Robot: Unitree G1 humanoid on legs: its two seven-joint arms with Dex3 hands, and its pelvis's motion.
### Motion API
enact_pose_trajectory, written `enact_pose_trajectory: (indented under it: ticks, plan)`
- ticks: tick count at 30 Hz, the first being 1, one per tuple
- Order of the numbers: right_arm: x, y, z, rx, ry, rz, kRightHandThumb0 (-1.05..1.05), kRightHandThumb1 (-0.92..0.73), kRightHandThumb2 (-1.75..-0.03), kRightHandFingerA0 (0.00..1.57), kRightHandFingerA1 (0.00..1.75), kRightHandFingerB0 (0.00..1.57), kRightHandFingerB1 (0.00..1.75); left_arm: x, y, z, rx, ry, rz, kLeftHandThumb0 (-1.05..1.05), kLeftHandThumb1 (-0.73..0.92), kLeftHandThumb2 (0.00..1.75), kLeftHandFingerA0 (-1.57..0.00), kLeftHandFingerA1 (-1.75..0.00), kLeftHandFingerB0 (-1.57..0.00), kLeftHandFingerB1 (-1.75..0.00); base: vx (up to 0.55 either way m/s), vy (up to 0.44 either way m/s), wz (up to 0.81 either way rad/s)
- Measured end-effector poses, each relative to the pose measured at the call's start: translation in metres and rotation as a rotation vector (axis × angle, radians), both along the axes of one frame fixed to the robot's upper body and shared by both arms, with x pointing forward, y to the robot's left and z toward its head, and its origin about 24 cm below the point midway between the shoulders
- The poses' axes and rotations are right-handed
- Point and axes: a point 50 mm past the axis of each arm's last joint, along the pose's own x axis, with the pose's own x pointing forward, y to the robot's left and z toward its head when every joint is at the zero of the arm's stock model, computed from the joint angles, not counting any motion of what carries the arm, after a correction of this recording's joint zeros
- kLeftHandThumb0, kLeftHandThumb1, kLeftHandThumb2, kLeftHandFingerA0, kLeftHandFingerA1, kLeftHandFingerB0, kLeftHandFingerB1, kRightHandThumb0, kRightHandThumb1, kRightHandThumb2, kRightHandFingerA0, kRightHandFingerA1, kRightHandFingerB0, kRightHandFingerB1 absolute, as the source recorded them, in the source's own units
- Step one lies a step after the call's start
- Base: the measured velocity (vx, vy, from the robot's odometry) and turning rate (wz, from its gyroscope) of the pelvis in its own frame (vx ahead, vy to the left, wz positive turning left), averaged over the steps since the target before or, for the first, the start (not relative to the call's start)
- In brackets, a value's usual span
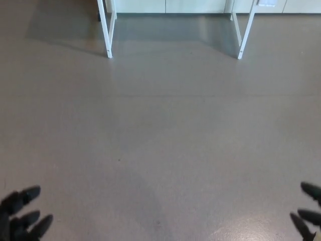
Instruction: The robot walks towards a desk on which an eraser is kept on the left hand side and a container is kept on the right hand side. The robot picks up the eraser using its left hand and places it in the container.
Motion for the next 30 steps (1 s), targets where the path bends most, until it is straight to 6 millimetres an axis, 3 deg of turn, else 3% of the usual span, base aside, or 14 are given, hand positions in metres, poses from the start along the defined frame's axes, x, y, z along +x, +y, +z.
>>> enact_pose_trajectory:
  ticks: [4, 5, 7, 8, 14, 22, 23, 30]
  plan:
    - [-0.003, 0.0, 0.005, 0.019, -0.042, -0.007, -0.34, -0.63, -0.58, 0.41, 0.45, 0.2, 0.36, -0.002, 0.002, 0.005, -0.026, -0.031, -0.005, -0.23, 0.58, 0.57, -0.38, -0.43, -0.39, -0.34, 0.0, 0.0, 0.0]
    - [-0.006, -0.001, 0.005, 0.024, -0.042, -0.009, -0.28, -0.44, -0.92, 0.35, 0.61, 0.1, 0.5, -0.004, 0.002, 0.004, -0.033, -0.03, -0.006, -0.3, 0.55, 0.66, -0.35, -0.46, -0.37, -0.39, 0.0, 0.0, 0.0]
    - [-0.013, -0.001, 0.002, 0.029, -0.034, -0.013, -0.29, -0.44, -0.92, 0.35, 0.61, 0.1, 0.5, -0.011, 0.001, 0.002, -0.048, -0.021, -0.008, -0.32, 0.54, 0.67, -0.34, -0.45, -0.36, -0.39, 0.0, 0.0, 0.0]
    - [-0.017, -0.002, 0.001, 0.031, -0.026, -0.015, -0.38, -0.64, -0.58, 0.41, 0.45, 0.2, 0.35, -0.015, 0.001, 0.0, -0.055, -0.011, -0.008, -0.32, 0.54, 0.66, -0.35, -0.45, -0.36, -0.39, 0.0, 0.0, 0.0]
    - [-0.033, -0.002, -0.005, 0.042, 0.004, -0.022, -0.32, -0.64, -0.58, 0.4, 0.45, 0.2, 0.35, -0.029, 0.001, -0.006, -0.076, 0.021, -0.007, -0.21, 0.58, 0.57, -0.38, -0.43, -0.38, -0.33, 0.0, 0.0, 0.0]
    - [-0.034, 0.001, -0.004, 0.065, -0.002, -0.018, -0.34, -0.63, -0.58, 0.41, 0.45, 0.21, 0.35, -0.031, 0.0, -0.005, -0.078, 0.022, -0.013, -0.28, 0.55, 0.65, -0.37, -0.45, -0.39, -0.39, 0.0, 0.0, 0.0]
    - [-0.035, 0.002, -0.005, 0.066, -0.001, -0.015, -0.35, -0.63, -0.58, 0.42, 0.45, 0.22, 0.35, -0.031, 0.0, -0.005, -0.079, 0.022, -0.014, -0.22, 0.58, 0.58, -0.4, -0.42, -0.41, -0.34, 0.0, 0.0, 0.0]
    - [-0.034, 0.003, -0.007, 0.064, 0.006, -0.005, -0.33, -0.63, -0.58, 0.42, 0.46, 0.23, 0.36, -0.031, 0.0, -0.004, -0.078, 0.015, -0.019, -0.22, 0.58, 0.57, -0.4, -0.41, -0.4, -0.34, 0.0, 0.0, 0.0]
